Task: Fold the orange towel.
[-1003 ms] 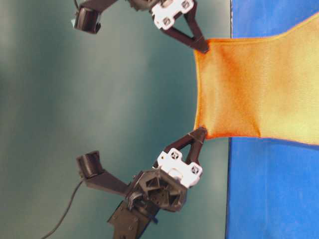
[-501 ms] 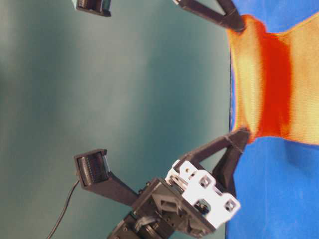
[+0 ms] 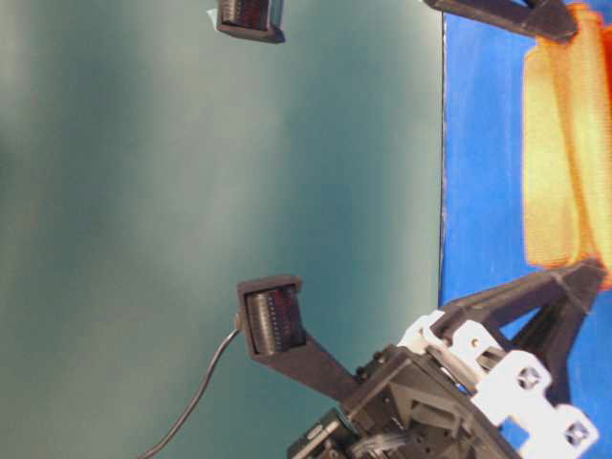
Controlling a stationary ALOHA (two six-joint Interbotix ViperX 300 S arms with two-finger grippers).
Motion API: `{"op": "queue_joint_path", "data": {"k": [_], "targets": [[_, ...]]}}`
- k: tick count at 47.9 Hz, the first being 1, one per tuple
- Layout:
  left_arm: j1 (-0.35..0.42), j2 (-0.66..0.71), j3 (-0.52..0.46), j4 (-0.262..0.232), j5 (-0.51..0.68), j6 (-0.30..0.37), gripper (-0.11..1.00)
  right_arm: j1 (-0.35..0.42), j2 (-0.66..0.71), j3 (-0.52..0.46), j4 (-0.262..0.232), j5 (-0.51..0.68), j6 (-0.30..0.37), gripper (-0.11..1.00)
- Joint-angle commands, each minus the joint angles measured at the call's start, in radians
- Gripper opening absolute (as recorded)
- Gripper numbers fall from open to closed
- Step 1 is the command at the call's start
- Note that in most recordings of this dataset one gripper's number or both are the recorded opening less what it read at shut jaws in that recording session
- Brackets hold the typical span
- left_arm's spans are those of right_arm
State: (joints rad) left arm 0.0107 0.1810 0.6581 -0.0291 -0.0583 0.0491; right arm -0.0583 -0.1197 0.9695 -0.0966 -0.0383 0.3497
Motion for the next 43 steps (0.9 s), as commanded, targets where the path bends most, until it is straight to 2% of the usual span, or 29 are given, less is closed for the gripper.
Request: {"op": "queue_joint_path", "data": {"k": [1, 19, 23, 32, 34, 38, 43], "targets": [[-0.011, -0.015, -0.005, 0.002, -0.009, 0.0, 0.04, 0.008, -0.002, -0.009, 0.009, -0.017, -0.002, 0.04], [0.012, 0.023, 0.002, 0.002, -0.081, 0.0, 0.06, 0.008, 0.061, -0.026, 0.029, -0.044, -0.002, 0.04], [0.011, 0.023, 0.003, 0.002, -0.08, 0.0, 0.15, 0.008, 0.063, -0.028, 0.032, -0.046, -0.002, 0.1], [0.012, 0.008, 0.021, 0.002, -0.077, 0.012, 0.54, 0.008, 0.057, -0.035, 0.032, -0.044, -0.005, 0.61], [0.012, -0.008, 0.026, 0.003, -0.071, 0.017, 0.62, 0.008, 0.048, -0.037, 0.032, -0.041, -0.005, 0.62], [0.015, -0.055, 0.034, 0.003, -0.048, 0.023, 0.73, 0.009, 0.006, -0.037, 0.029, -0.02, -0.006, 0.58], [0.028, -0.141, 0.051, 0.002, -0.008, 0.034, 0.72, 0.011, -0.067, -0.035, 0.026, 0.026, -0.014, 0.57]]}}
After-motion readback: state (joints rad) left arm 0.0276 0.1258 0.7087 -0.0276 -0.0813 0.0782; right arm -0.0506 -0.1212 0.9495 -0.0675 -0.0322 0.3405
